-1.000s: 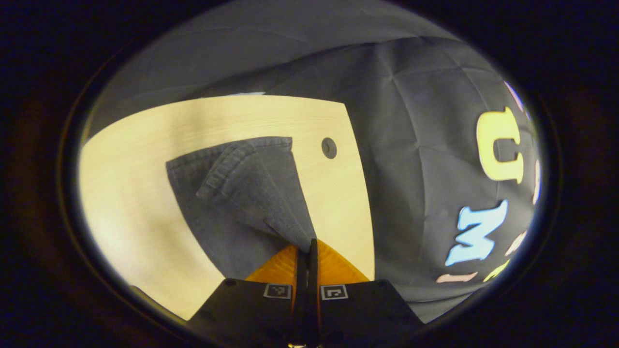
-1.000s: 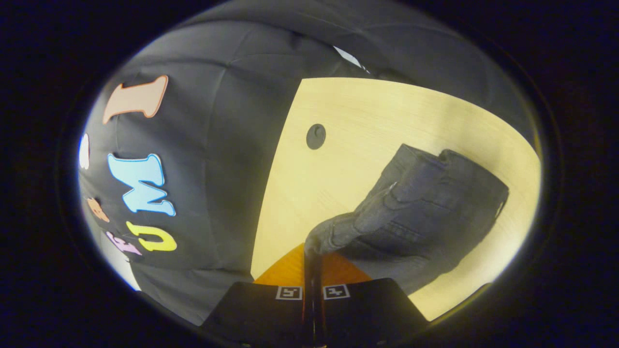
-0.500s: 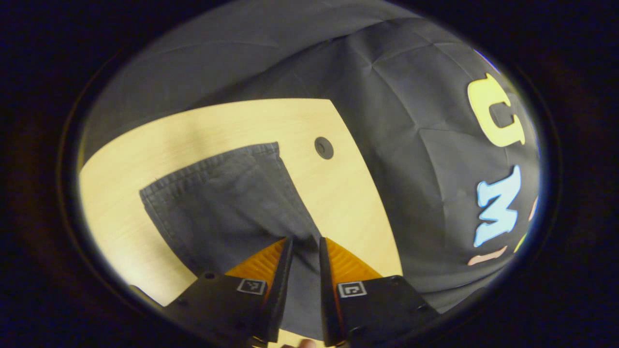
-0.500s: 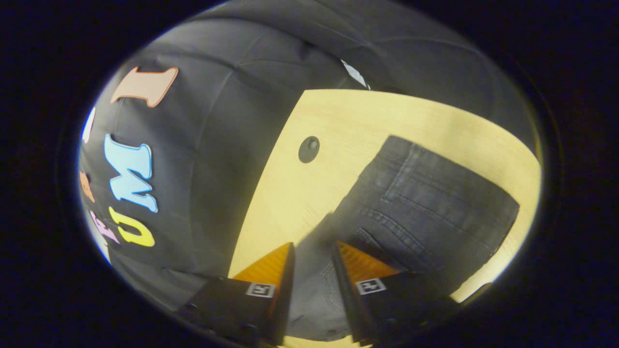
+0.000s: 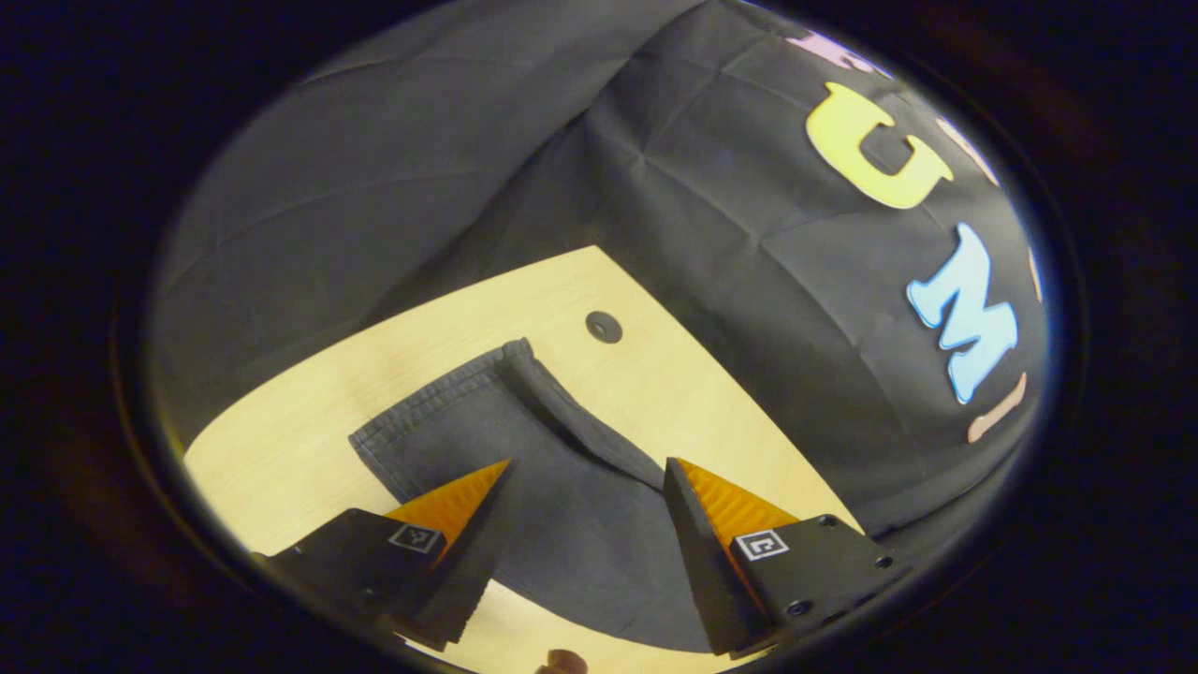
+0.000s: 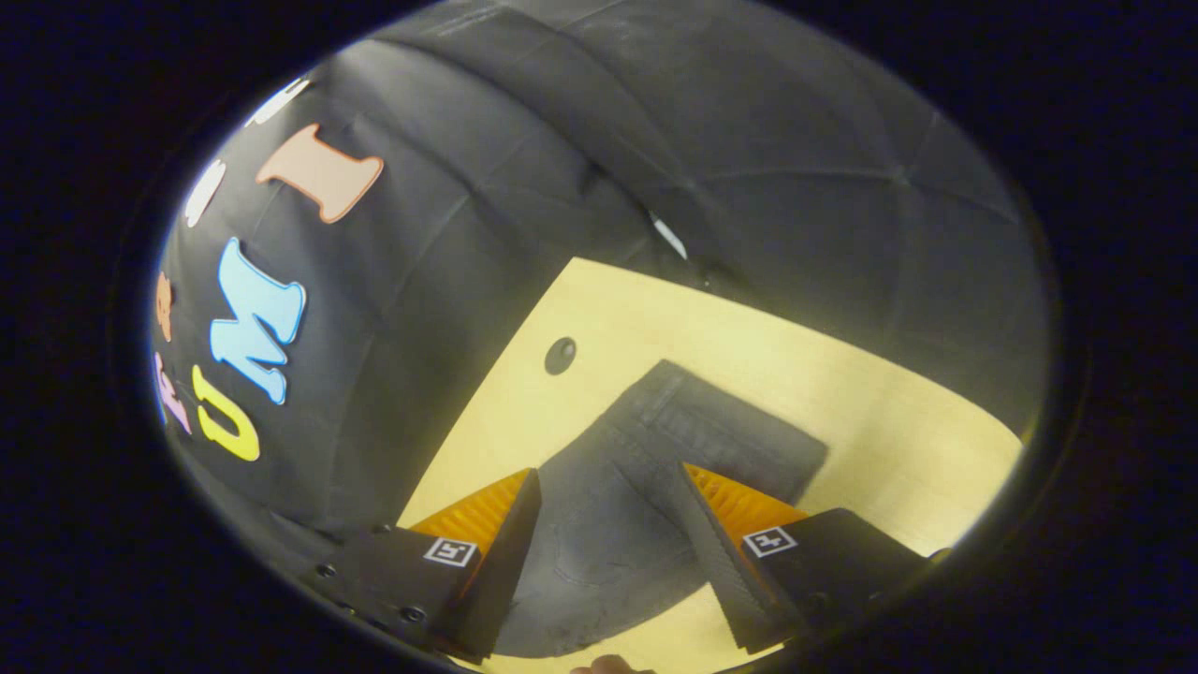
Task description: Grasp the waist and the cuffs of the jeans and fold them to make the two legs overlap; first hold the waist and fold one-third of the jeans toward the cuffs, then hold the cuffs and fold the remaining one-third in the same direction to finish folding.
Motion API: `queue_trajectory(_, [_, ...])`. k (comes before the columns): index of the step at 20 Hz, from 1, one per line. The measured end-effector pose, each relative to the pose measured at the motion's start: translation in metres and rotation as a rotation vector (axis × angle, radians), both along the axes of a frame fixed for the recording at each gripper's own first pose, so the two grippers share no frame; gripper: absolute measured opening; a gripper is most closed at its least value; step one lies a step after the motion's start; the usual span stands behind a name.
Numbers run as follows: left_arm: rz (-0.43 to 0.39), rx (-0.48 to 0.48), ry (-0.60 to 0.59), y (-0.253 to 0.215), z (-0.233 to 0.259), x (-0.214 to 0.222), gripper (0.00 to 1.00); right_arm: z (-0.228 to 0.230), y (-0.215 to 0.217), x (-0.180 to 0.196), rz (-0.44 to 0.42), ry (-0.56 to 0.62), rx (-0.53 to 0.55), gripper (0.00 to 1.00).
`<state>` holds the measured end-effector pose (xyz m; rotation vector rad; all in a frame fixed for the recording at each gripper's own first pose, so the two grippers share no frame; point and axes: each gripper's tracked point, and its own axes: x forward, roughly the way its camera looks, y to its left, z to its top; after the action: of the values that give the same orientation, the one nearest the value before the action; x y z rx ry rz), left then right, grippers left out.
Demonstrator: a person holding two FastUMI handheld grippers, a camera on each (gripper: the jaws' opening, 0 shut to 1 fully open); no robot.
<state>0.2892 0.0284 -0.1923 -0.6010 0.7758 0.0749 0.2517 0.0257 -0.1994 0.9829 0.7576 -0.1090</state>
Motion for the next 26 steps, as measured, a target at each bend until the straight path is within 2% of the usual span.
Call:
queue_trajectory(3, [-0.045, 0.112, -0.101, -0.010, 0.024, -0.016, 0.98, -0.023, -0.007, -0.031, -0.032, 0.049, 0.003, 0.87])
queue_trajectory(6, [-0.063, 0.168, -0.192, -0.024, 0.054, -0.037, 0.98, -0.044, -0.004, -0.048, -0.055, 0.103, 0.042, 0.87])
queue_trajectory(9, [-0.048, 0.214, -0.264, -0.029, 0.083, -0.059, 0.97, -0.067, 0.009, -0.049, -0.064, 0.150, 0.108, 0.87])
queue_trajectory(13, [-0.032, 0.303, -0.364, -0.033, 0.116, -0.088, 0.97, -0.066, 0.006, -0.038, -0.091, 0.129, 0.165, 0.87])
queue_trajectory(15, [-0.037, 0.331, -0.388, -0.038, 0.126, -0.101, 1.00, -0.067, 0.006, -0.038, -0.106, 0.137, 0.180, 0.86])
queue_trajectory(17, [-0.042, 0.344, -0.397, -0.043, 0.137, -0.110, 0.97, -0.072, 0.002, -0.037, -0.127, 0.174, 0.171, 0.83])
queue_trajectory(18, [-0.051, 0.350, -0.405, -0.046, 0.141, -0.112, 0.97, -0.077, -0.001, -0.038, -0.141, 0.197, 0.169, 0.74])
queue_trajectory(19, [-0.063, 0.356, -0.409, -0.049, 0.144, -0.116, 0.97, -0.079, 0.001, -0.038, -0.142, 0.206, 0.182, 0.59])
queue_trajectory(20, [-0.077, 0.366, -0.414, -0.052, 0.147, -0.118, 0.97, -0.079, 0.000, -0.039, -0.139, 0.213, 0.183, 0.63])
queue_trajectory(21, [-0.093, 0.380, -0.424, -0.055, 0.149, -0.118, 0.97, -0.082, 0.004, -0.036, -0.134, 0.209, 0.181, 0.46])
queue_trajectory(22, [-0.109, 0.392, -0.439, -0.058, 0.152, -0.118, 1.00, -0.082, 0.005, -0.035, -0.129, 0.199, 0.173, 0.39])
queue_trajectory(23, [-0.129, 0.410, -0.456, -0.061, 0.156, -0.117, 0.97, -0.080, 0.004, -0.033, -0.125, 0.186, 0.168, 0.35])
queue_trajectory(24, [-0.152, 0.419, -0.470, -0.066, 0.158, -0.116, 0.97, -0.078, 0.006, -0.030, -0.113, 0.179, 0.165, 0.26])
queue_trajectory(25, [-0.171, 0.430, -0.472, -0.068, 0.159, -0.117, 0.96, -0.074, 0.005, -0.030, -0.106, 0.169, 0.161, 0.26])
queue_trajectory(26, [-0.184, 0.431, -0.477, -0.069, 0.159, -0.117, 0.96, -0.068, 0.002, -0.029, -0.101, 0.147, 0.149, 0.17])
